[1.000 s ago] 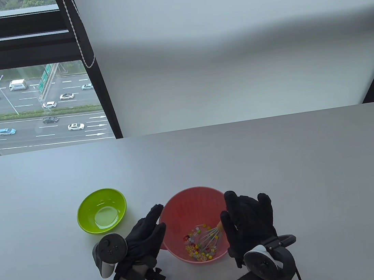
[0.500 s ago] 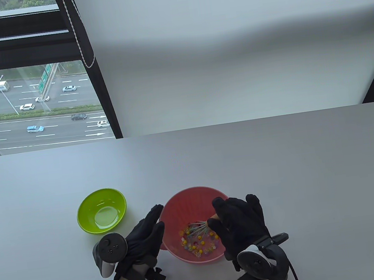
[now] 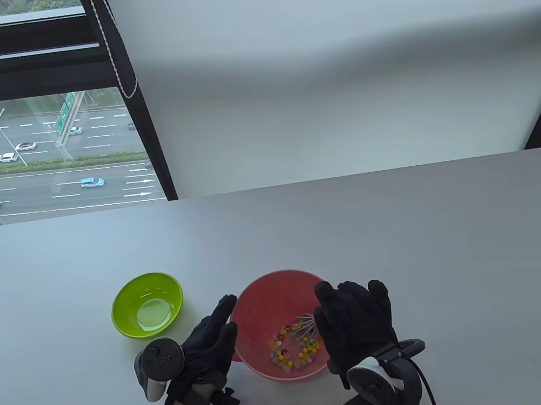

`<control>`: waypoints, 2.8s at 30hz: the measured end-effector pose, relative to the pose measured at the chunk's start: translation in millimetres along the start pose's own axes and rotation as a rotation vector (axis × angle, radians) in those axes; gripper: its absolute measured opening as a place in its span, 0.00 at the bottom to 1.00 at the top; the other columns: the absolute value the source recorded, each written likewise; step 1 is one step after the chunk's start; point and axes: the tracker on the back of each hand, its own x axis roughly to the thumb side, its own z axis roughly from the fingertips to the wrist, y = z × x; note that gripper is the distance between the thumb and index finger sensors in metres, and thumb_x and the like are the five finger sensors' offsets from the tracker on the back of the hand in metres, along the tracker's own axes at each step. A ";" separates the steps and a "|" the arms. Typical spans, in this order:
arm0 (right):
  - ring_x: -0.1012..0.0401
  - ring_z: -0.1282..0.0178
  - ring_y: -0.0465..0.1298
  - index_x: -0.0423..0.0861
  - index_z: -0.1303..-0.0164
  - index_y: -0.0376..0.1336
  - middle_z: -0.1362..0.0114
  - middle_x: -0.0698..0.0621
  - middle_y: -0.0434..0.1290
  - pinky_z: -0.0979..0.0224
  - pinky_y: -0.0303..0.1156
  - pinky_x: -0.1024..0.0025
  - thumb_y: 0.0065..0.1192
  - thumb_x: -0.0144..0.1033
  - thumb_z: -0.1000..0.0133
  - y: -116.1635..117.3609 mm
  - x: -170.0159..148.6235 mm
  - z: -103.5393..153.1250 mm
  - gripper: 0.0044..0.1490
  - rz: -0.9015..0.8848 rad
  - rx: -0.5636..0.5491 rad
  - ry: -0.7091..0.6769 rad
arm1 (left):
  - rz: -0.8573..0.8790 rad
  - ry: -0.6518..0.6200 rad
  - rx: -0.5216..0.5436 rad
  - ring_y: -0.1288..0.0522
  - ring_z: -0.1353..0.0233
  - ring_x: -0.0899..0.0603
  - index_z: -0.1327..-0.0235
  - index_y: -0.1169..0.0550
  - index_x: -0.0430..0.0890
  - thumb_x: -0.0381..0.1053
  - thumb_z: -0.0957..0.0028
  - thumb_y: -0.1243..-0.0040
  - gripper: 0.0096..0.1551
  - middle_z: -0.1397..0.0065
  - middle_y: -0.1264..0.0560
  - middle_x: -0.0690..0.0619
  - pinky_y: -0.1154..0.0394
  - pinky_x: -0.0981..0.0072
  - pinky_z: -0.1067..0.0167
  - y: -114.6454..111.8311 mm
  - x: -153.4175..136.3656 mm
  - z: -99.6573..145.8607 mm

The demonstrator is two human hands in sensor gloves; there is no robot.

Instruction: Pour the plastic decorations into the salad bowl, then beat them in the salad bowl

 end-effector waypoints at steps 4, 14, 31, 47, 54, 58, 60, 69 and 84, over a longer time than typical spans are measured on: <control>0.57 0.26 0.69 0.64 0.18 0.50 0.36 0.62 0.75 0.15 0.47 0.48 0.54 0.59 0.35 -1.4 -1.8 -0.3 0.35 -0.012 -0.005 0.014 | -0.009 0.005 0.007 0.22 0.46 0.39 0.20 0.36 0.53 0.75 0.42 0.57 0.41 0.60 0.19 0.54 0.42 0.38 0.24 0.2 -0.3 0.2; 0.58 0.28 0.70 0.62 0.17 0.49 0.38 0.63 0.76 0.15 0.47 0.48 0.52 0.60 0.35 0.3 -4.7 0.3 0.36 -0.053 0.007 0.050 | -0.011 0.007 0.009 0.22 0.46 0.39 0.20 0.36 0.53 0.74 0.41 0.58 0.41 0.60 0.19 0.54 0.41 0.38 0.25 0.3 -0.4 0.3; 0.60 0.29 0.73 0.62 0.19 0.53 0.37 0.63 0.78 0.15 0.48 0.49 0.56 0.62 0.38 6.4 1.9 0.3 0.37 -0.051 0.050 0.032 | -0.011 0.007 0.009 0.22 0.46 0.39 0.20 0.36 0.53 0.74 0.41 0.58 0.41 0.60 0.19 0.55 0.41 0.38 0.25 0.3 -0.4 0.3; 0.57 0.27 0.70 0.66 0.20 0.52 0.34 0.62 0.75 0.16 0.47 0.46 0.54 0.58 0.35 1.7 2.9 0.1 0.32 0.017 0.006 -0.004 | -0.014 0.011 0.015 0.22 0.46 0.39 0.20 0.36 0.53 0.74 0.41 0.58 0.40 0.61 0.19 0.55 0.41 0.38 0.25 0.2 -0.4 0.5; 0.57 0.28 0.69 0.63 0.18 0.49 0.38 0.62 0.75 0.15 0.45 0.47 0.48 0.59 0.34 -3.0 -2.8 -1.1 0.33 -0.025 -0.005 0.035 | -0.014 0.011 0.015 0.22 0.46 0.40 0.20 0.36 0.54 0.74 0.40 0.58 0.40 0.60 0.19 0.55 0.41 0.38 0.25 0.2 -0.4 0.5; 0.57 0.29 0.69 0.61 0.17 0.49 0.40 0.62 0.75 0.16 0.45 0.47 0.47 0.59 0.34 -2.9 -4.1 -1.4 0.34 -0.029 0.003 0.049 | -0.014 0.011 0.015 0.22 0.46 0.40 0.20 0.35 0.53 0.74 0.41 0.58 0.40 0.61 0.19 0.55 0.41 0.38 0.25 0.2 -0.4 0.5; 0.57 0.31 0.71 0.59 0.17 0.49 0.43 0.62 0.76 0.16 0.46 0.48 0.47 0.60 0.34 -3.0 -4.8 -1.3 0.35 -0.025 0.000 0.054 | -0.014 0.011 0.015 0.22 0.46 0.40 0.20 0.36 0.53 0.73 0.40 0.58 0.40 0.61 0.19 0.55 0.41 0.38 0.25 0.2 -0.4 0.5; 0.60 0.32 0.73 0.60 0.19 0.52 0.44 0.63 0.78 0.16 0.51 0.49 0.52 0.64 0.36 4.9 -0.4 -0.5 0.37 -0.058 0.049 0.054 | -0.014 0.011 0.015 0.22 0.46 0.40 0.20 0.35 0.53 0.73 0.40 0.58 0.40 0.61 0.19 0.55 0.41 0.38 0.25 0.2 -0.4 0.5; 0.59 0.26 0.71 0.64 0.19 0.52 0.34 0.61 0.77 0.16 0.51 0.48 0.56 0.59 0.36 6.7 3.9 0.0 0.35 -0.016 0.046 0.018 | -0.014 0.011 0.015 0.22 0.46 0.40 0.20 0.36 0.53 0.73 0.40 0.58 0.40 0.61 0.19 0.55 0.40 0.38 0.25 0.2 -0.4 0.5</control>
